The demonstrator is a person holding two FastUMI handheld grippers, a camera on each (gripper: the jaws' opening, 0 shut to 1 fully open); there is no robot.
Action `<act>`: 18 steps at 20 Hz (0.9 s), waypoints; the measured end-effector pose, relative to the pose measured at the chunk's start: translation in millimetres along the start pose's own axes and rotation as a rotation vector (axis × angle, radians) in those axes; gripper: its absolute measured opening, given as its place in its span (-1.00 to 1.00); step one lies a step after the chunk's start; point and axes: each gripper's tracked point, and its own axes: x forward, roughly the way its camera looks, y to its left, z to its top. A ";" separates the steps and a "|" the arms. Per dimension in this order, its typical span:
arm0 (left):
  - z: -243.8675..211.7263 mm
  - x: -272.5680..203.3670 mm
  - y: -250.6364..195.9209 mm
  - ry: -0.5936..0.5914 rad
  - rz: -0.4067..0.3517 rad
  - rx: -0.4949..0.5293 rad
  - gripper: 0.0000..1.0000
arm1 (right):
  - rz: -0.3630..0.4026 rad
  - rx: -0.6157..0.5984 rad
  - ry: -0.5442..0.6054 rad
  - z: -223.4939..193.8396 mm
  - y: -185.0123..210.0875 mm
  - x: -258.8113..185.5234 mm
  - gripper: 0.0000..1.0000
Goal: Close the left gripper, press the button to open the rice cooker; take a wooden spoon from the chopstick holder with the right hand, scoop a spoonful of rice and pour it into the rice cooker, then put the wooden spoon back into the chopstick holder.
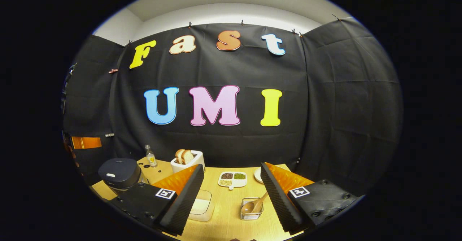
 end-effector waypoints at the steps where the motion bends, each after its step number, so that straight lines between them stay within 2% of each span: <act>1: -0.8 4.5 8.5 0.010 0.010 0.008 0.77 | 0.006 -0.009 -0.008 3.1 0.0 1.5 0.92; 4: -12.5 19.5 32.7 0.063 0.038 -0.015 0.36 | 0.023 -0.036 -0.036 10.0 1.6 2.2 0.96; 7: -26.9 32.1 52.0 0.110 0.047 -0.085 0.16 | 0.041 -0.042 -0.017 3.1 4.5 -2.6 0.96; 8: -32.8 38.3 62.0 0.124 0.060 -0.108 -0.05 | 0.047 -0.042 -0.012 2.1 8.1 -5.4 0.96; 9: -38.6 43.4 71.9 0.143 0.074 -0.126 -0.17 | 0.046 -0.051 -0.009 1.3 9.1 -7.1 0.96; 12: -59.9 56.0 107.5 0.195 0.136 -0.179 -0.83 | 0.020 -0.079 -0.003 -4.0 4.6 -15.1 0.95; 15: -80.3 61.8 126.8 0.246 0.130 -0.219 -0.87 | -0.018 -0.056 0.018 -11.7 0.2 -23.6 0.95; 18: -108.0 67.8 135.1 0.304 0.108 -0.204 -0.89 | -0.061 -0.042 0.047 -21.9 -4.1 -33.2 0.95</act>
